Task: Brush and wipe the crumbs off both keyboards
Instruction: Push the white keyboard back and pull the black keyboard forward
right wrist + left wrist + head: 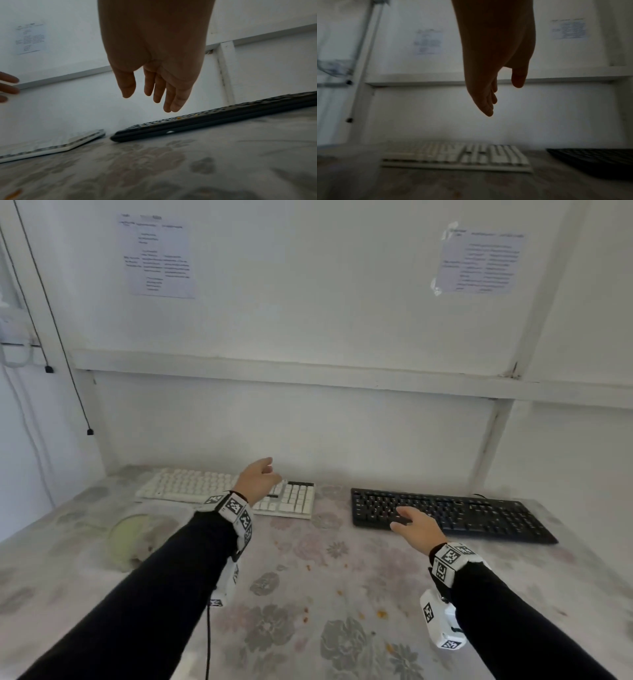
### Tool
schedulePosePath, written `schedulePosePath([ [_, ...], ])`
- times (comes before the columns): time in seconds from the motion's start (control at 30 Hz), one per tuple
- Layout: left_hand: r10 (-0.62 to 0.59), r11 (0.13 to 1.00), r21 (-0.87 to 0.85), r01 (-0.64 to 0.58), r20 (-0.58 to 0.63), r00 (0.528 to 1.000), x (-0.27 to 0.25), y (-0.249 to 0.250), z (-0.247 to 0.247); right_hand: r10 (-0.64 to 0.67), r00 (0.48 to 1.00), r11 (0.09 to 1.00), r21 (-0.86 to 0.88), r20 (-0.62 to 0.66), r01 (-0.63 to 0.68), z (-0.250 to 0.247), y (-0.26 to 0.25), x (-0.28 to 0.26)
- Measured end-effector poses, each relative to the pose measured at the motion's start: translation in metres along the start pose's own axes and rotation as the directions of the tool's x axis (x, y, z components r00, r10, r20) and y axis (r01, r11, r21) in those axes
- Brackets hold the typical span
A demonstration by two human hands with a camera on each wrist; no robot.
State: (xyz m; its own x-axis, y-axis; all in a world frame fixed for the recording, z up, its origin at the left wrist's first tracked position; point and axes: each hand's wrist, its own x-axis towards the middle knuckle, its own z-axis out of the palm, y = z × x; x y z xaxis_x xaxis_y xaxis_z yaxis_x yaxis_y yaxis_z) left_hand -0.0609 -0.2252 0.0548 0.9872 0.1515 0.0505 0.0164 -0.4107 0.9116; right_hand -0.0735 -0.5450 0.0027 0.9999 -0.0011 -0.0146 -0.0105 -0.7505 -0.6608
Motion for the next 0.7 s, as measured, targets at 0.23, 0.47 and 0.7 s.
schedulePosePath([
  [0.23,-0.033,0.997,0.076,0.011,0.296,0.955,-0.01,0.0,0.126,0.102,0.991,0.995,0.002,-0.086,-0.102,-0.054,0.066,-0.015],
  [0.47,-0.087,0.967,0.253,-0.036,0.459,0.884,0.016,-0.008,0.176,0.194,0.973,0.98,-0.025,-0.122,-0.199,-0.096,0.117,-0.002],
  [0.7,-0.139,0.958,0.287,-0.018,0.518,0.844,0.045,-0.012,0.201,0.283,0.954,0.951,-0.1,-0.099,-0.292,-0.134,0.162,0.028],
])
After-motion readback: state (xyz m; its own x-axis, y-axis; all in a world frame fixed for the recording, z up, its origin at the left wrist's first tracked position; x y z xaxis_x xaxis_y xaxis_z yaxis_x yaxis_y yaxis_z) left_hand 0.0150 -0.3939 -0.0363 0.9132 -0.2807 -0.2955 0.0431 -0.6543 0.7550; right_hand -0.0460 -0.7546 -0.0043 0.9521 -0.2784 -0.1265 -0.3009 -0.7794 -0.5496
